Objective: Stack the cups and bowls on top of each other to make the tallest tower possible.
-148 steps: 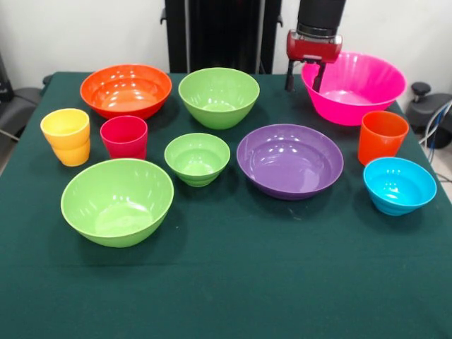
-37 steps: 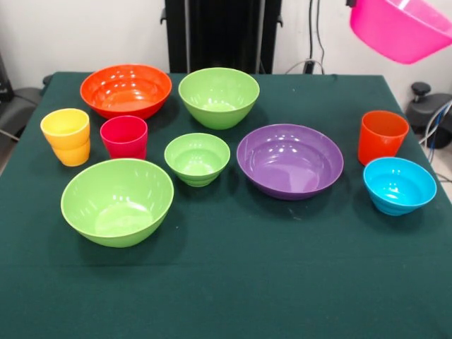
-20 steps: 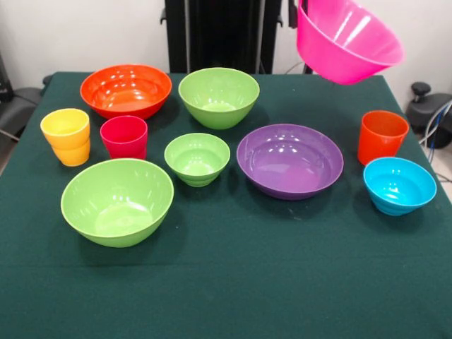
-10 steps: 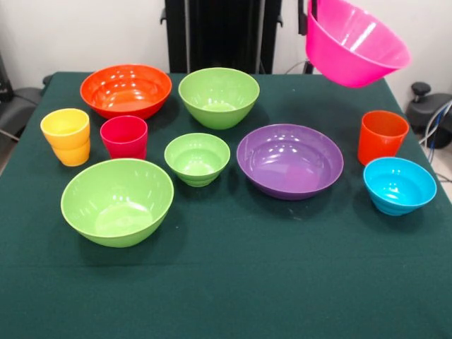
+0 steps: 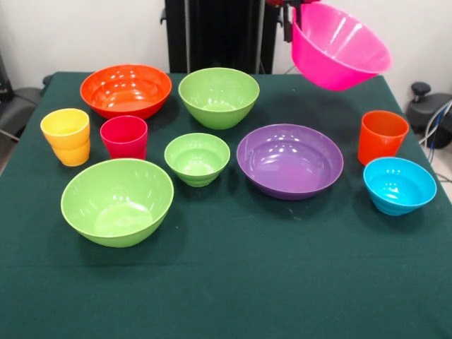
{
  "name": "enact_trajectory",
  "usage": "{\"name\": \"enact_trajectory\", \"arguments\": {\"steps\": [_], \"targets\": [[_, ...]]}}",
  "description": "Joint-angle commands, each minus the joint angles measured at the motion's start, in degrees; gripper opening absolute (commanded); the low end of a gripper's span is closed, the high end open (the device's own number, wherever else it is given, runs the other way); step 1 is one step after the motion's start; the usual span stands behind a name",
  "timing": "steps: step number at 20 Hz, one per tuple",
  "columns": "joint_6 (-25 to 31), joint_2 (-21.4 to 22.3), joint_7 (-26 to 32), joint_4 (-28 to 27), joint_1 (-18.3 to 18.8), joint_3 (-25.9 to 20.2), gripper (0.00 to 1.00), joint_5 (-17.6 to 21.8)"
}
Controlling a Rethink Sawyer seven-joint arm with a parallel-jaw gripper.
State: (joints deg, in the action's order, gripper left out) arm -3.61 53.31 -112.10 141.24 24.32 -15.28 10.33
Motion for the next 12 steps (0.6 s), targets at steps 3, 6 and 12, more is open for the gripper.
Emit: {"name": "enact_trajectory", "arguments": {"steps": [3,6,12], "targets": [[-3.31,-6.60,-4.55,-5.29,1.40,-1.38,0.00,4.62],[-3.69,-7.31,-4.87,-6.00,1.17,-1.04,0.00,4.84],[-1.95,-5.74,-5.54,-6.08,1.01,-1.57,0.00,4.03]]}}
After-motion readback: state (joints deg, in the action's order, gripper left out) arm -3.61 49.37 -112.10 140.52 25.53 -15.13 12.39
